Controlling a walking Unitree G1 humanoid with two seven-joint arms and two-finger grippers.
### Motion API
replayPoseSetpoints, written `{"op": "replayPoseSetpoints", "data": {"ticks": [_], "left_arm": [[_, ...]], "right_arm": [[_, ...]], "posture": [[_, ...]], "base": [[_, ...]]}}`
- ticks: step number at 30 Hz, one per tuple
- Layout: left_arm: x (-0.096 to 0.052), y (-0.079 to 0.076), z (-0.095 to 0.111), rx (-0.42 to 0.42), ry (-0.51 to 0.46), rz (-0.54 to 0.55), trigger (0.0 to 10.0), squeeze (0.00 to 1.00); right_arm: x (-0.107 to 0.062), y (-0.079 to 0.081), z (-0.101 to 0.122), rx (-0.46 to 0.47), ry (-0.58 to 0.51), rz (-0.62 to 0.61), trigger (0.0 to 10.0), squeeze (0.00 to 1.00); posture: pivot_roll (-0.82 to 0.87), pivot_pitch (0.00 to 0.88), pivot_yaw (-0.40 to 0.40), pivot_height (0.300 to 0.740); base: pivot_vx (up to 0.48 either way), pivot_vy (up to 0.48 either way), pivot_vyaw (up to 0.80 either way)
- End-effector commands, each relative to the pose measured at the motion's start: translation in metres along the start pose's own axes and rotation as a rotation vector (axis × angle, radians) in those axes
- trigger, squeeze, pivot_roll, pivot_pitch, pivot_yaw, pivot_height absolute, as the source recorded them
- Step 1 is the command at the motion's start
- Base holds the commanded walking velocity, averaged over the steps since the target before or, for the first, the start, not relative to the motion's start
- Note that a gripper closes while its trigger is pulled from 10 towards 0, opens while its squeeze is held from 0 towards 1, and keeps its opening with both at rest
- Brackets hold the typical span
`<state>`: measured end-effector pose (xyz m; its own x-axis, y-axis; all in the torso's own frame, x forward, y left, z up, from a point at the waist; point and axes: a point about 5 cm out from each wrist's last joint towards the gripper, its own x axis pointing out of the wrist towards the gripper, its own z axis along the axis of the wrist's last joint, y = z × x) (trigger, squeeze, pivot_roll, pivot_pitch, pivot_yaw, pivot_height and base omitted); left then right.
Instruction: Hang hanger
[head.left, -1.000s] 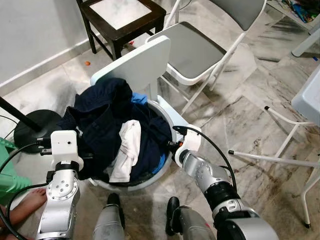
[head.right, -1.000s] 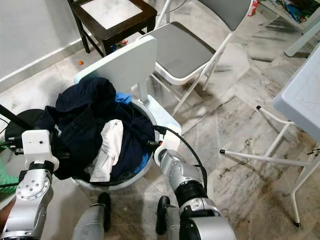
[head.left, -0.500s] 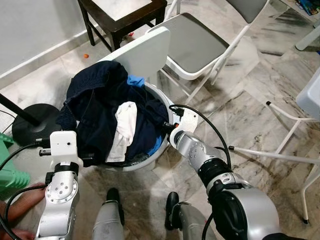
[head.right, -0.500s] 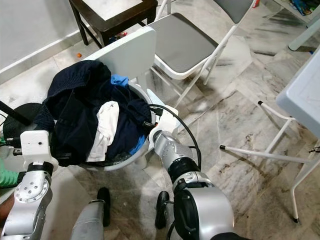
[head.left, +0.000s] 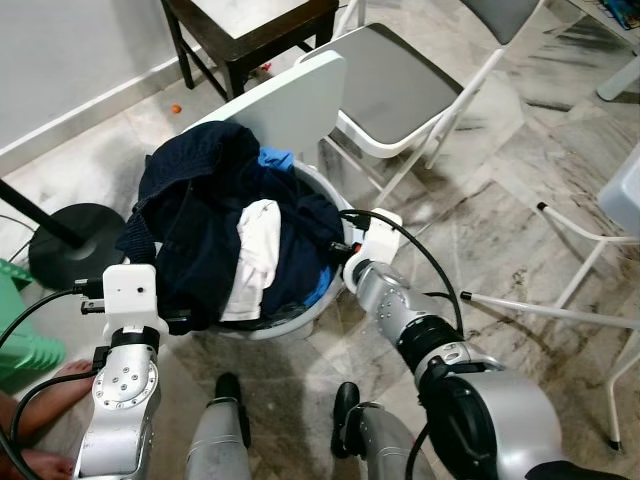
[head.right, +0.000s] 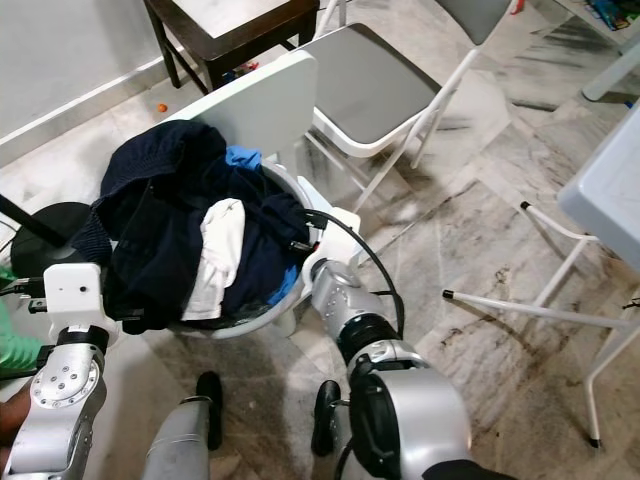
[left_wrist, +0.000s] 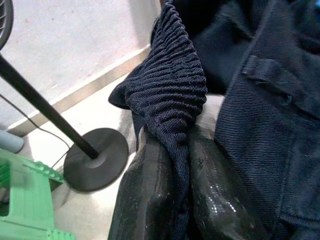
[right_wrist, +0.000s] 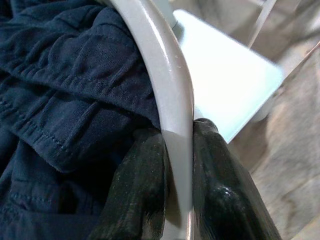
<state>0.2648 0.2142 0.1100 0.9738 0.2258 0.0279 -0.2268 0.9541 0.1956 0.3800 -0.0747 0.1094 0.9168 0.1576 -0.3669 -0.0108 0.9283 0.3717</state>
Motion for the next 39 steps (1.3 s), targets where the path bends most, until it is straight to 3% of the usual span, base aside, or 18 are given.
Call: {"op": "replayPoseSetpoints", "data": {"ticks": [1,9,33,39], "left_arm": [[-0.006,-0.003,-0.006,0.012,0.029,-0.023,10.0,0.0],[-0.006,-0.006,-0.006,0.014,0.028,-0.037,10.0,0.0],[-0.007,-0.006,-0.006,0.019,0.029,-0.041,10.0,0.0],[-0.007,-0.006,-0.006,0.02,0.03,-0.04,10.0,0.0]], "right_arm": [[-0.001,-0.008,0.048,-0.002,-0.215,-0.042,0.0,0.0],[-0.005,-0.024,0.081,-0.014,-0.331,-0.102,0.0,0.0],[-0.01,-0.036,0.101,-0.005,-0.422,-0.19,0.0,0.0],[-0.012,-0.038,0.102,-0.044,-0.447,-0.218,0.0,0.0]], "posture": [[0.2,0.39,-0.083,0.74],[0.2,0.38,-0.076,0.74],[0.21,0.383,-0.075,0.74],[0.21,0.386,-0.074,0.74]], "base": [[0.0,0.0,0.0],[0.0,0.0,0.0],[0.0,0.0,0.0],[0.0,0.0,0.0]]}}
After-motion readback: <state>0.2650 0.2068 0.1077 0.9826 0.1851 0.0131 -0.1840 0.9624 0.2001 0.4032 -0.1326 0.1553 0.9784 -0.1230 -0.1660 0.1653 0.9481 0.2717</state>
